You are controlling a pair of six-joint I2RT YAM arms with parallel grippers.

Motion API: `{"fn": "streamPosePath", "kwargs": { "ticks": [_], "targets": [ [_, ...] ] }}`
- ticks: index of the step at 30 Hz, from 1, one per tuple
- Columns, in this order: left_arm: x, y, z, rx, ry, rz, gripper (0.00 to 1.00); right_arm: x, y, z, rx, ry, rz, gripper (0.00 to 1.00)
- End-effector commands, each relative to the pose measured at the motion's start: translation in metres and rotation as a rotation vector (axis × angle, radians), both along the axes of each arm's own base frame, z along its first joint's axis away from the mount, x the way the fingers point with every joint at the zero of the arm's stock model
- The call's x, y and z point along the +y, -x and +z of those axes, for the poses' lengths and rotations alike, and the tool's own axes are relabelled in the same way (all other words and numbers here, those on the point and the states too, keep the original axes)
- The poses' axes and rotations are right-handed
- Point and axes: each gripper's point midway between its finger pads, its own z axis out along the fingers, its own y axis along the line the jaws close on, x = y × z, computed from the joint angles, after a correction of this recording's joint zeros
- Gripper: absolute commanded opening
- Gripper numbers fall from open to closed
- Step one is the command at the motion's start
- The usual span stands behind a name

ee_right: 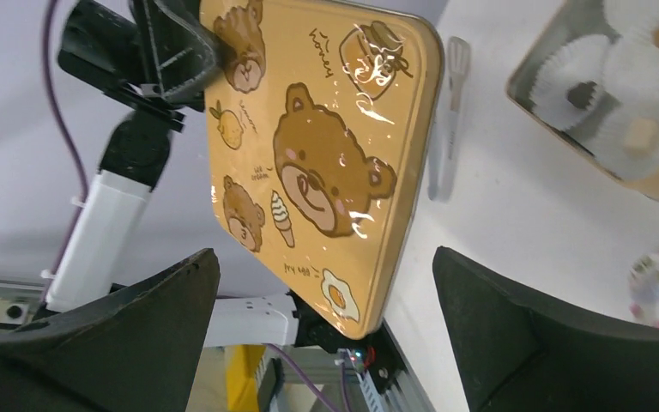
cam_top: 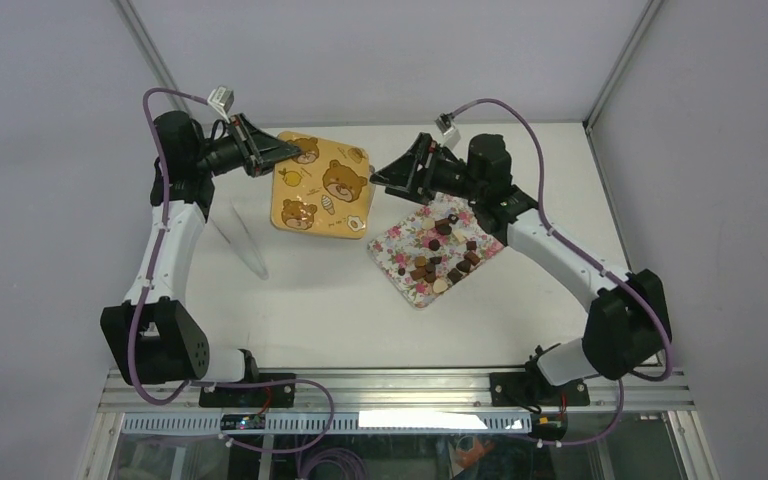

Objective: Pack the chocolate

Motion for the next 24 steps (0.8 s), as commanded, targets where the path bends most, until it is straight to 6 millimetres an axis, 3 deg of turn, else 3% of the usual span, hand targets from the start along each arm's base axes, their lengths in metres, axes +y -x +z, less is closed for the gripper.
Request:
{"fn": "streamPosePath", "kwargs": {
  "ticks": [1,8,17,24],
  "targets": [
    [0.003,0.002,0.035,-0.091,0.079,-0.011,0.0,0.026,-0.001,0.051,-0.104,-0.21,0.085,0.99],
    [0.006,0.0,0.035,-0.1,0.108,-0.026,0.0,0.047,-0.008,0.045,-0.057,-0.27,0.15,0.95],
    [0.008,-0.008,0.02,-0.057,0.115,-0.04,0.0,0.052,0.002,0.064,-0.049,-0.435,0.244,0.44],
    [0.011,-0.016,0.017,-0.04,0.134,-0.042,0.0,0.06,0.012,0.074,-0.032,-0.522,0.328,0.3]
  ]
}}
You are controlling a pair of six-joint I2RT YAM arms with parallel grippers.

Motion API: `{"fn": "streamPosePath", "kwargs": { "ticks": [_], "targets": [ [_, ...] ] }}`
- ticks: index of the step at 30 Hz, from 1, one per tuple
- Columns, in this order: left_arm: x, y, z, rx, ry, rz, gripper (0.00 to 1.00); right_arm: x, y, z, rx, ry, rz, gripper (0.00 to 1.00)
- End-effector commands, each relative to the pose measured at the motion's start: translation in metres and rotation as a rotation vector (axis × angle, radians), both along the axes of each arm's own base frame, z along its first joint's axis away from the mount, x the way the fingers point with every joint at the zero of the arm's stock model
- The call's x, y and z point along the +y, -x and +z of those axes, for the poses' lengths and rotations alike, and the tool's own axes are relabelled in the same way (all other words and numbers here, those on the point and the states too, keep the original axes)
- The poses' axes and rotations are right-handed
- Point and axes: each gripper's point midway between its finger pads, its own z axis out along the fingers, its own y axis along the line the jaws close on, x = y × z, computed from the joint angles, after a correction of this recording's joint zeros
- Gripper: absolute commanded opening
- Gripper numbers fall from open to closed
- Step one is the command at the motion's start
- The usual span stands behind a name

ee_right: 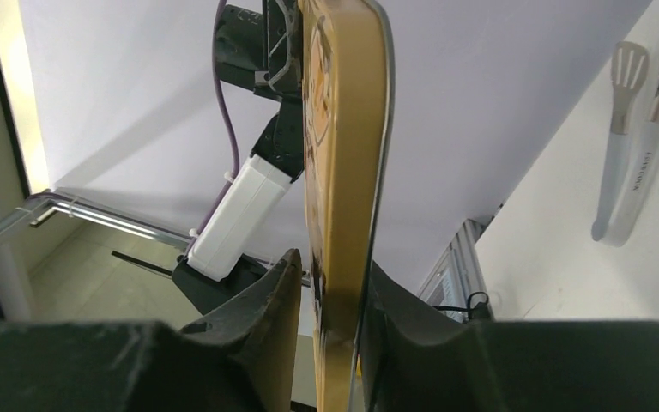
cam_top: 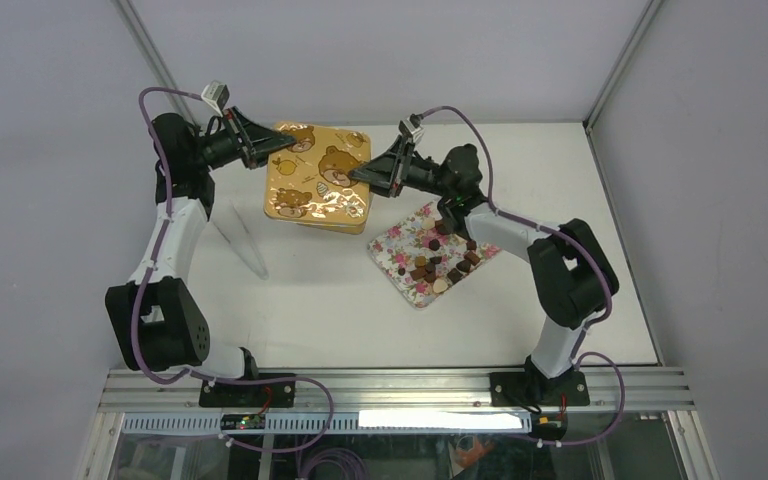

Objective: Pack the chocolate

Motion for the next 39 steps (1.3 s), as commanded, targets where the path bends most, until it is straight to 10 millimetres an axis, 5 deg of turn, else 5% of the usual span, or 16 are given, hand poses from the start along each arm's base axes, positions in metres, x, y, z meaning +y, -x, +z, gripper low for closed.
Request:
{"fn": "streamPosePath", "kwargs": {
  "ticks": [1,3,5,12,23,27,30,39],
  "targets": [
    [0.0,0.001,0.007,-0.034,0.009,-0.024,0.0,0.002,0.026,0.056,-0.137,-0.159,0.091,0.29],
    [0.0,0.0,0.007,-0.036,0.011,-0.03,0.03,0.003,0.028,0.058,-0.143,-0.167,0.096,0.2],
    [0.0,-0.001,0.007,-0.039,0.009,-0.033,0.25,0.003,0.028,0.061,-0.145,-0.171,0.095,0.02],
    [0.025,-0.019,-0.015,0.014,-0.098,0.119,0.98,-0.001,0.011,0.054,-0.125,-0.116,0.0,0.0],
    [0.115,-0.047,-0.075,0.246,-0.309,0.531,0.99,0.002,-0.039,0.032,-0.097,0.008,-0.18,0.0],
    [0.127,-0.056,-0.089,0.274,-0.347,0.588,0.99,0.017,-0.07,0.014,-0.044,0.013,-0.22,0.0],
    [0.116,-0.063,-0.103,0.326,-0.312,0.466,0.99,0.033,-0.088,-0.001,-0.014,0.015,-0.209,0.0],
    [0.128,-0.079,-0.141,0.34,-0.396,0.468,0.99,0.063,-0.131,-0.073,0.122,0.122,-0.231,0.0]
  ]
}}
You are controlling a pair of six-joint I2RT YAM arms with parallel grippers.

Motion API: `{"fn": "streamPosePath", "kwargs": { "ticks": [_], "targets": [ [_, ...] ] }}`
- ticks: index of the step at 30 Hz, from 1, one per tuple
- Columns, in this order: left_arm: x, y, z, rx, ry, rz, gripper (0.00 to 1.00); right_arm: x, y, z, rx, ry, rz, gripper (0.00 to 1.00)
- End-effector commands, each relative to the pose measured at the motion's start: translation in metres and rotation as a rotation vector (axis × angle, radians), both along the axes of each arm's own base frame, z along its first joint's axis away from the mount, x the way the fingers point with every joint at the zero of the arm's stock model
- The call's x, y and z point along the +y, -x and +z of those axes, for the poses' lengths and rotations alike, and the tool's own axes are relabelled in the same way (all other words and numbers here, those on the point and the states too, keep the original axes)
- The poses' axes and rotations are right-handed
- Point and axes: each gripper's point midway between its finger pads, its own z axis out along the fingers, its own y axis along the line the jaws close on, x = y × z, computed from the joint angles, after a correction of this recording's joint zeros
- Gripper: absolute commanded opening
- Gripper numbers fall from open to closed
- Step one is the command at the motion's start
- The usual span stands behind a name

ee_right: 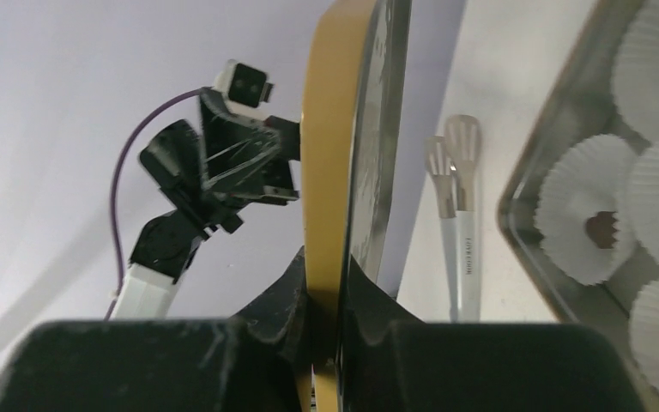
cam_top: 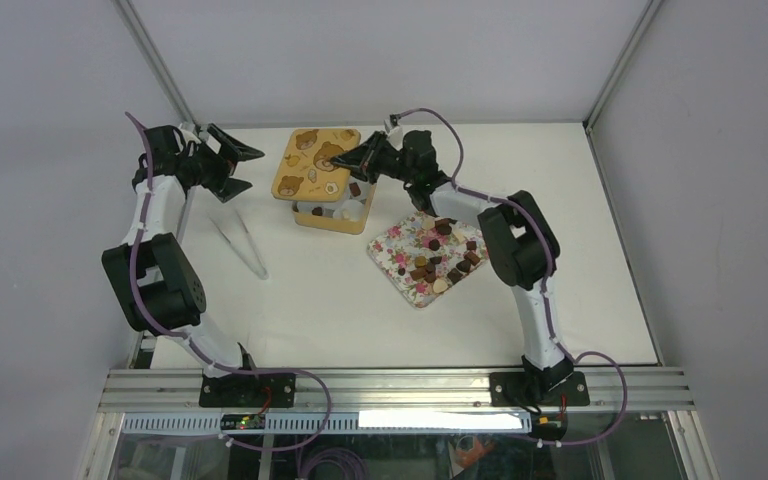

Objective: Pack the chocolate

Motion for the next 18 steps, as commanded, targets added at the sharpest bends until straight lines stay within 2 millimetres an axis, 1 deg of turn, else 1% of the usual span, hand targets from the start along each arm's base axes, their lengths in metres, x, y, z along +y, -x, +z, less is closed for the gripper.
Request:
{"fn": "streamPosePath", "kwargs": {
  "ticks": [1,5,9,13,18],
  "targets": [
    [0.001,-0.007,0.013,-0.078,-0.06,-0.041,0.99,0.012,-0.017,0.01,-0.027,-0.015,-0.02,0.0],
    [-0.003,-0.017,0.0,-0.066,-0.042,-0.08,0.99,0.02,-0.027,-0.014,0.004,0.012,-0.014,0.0],
    [-0.009,-0.03,-0.02,-0.041,-0.047,-0.115,0.99,0.023,-0.035,-0.031,0.02,0.047,-0.013,0.0],
    [-0.017,-0.041,-0.045,-0.002,-0.058,-0.14,0.99,0.019,-0.041,-0.049,0.053,0.064,-0.016,0.0],
    [-0.03,-0.051,-0.062,0.015,-0.072,-0.18,0.99,0.012,-0.043,-0.066,0.083,0.078,-0.009,0.0]
  ]
}}
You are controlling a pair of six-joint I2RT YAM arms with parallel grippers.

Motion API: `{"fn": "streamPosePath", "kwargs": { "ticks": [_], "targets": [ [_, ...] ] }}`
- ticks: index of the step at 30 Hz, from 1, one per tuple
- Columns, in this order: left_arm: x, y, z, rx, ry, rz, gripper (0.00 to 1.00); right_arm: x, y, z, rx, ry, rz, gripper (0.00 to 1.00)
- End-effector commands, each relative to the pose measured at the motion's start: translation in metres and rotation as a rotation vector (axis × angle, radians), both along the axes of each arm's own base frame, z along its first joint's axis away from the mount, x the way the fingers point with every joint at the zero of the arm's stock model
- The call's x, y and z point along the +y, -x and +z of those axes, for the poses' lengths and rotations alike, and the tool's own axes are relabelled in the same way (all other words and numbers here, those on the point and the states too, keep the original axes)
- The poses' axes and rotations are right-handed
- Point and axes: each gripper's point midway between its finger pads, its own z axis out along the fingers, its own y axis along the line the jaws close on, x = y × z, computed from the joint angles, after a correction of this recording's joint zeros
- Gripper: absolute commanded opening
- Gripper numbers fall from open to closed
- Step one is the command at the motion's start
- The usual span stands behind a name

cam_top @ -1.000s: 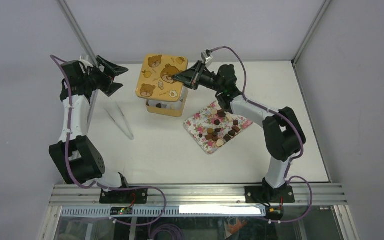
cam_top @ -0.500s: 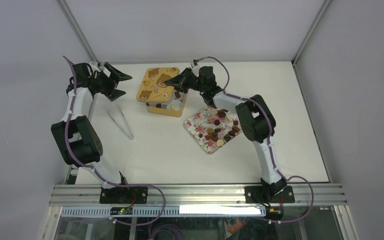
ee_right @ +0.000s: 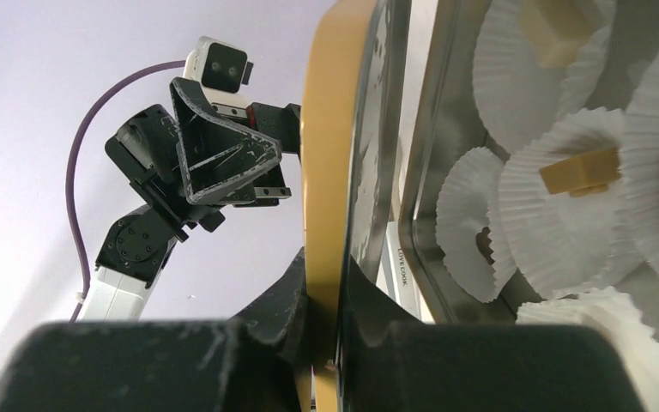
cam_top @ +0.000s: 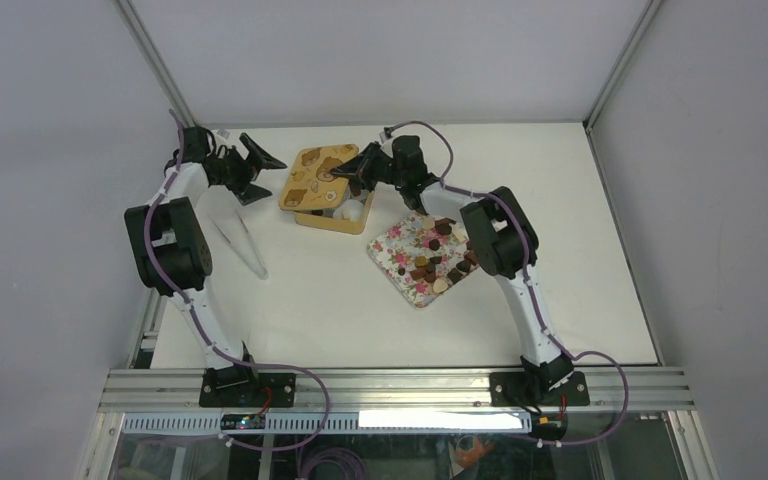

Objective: Pack the chocolate

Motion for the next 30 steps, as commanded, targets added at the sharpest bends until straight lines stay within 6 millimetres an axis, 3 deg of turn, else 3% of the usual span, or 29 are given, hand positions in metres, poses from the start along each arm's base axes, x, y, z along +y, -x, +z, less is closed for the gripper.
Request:
{"fn": "streamPosePath", "kwargs": {
  "ticks": [1,10,27,30],
  "targets": [
    [-0.01,-0.018,0.014,-0.091,-0.043,-0.058,0.99,-0.006,-0.01,0.018,-0.062,-0.035,0.004,0.0],
    [-0.021,-0.021,0.0,-0.076,-0.063,-0.094,0.99,-0.019,-0.01,0.001,-0.025,-0.024,-0.001,0.0],
    [-0.041,-0.024,-0.007,-0.072,-0.09,-0.15,0.99,-0.044,-0.004,-0.03,0.05,-0.012,0.013,0.0],
    [-0.045,-0.025,-0.01,-0.064,-0.088,-0.159,0.99,-0.047,-0.003,-0.034,0.066,0.004,0.011,0.11]
  ]
}}
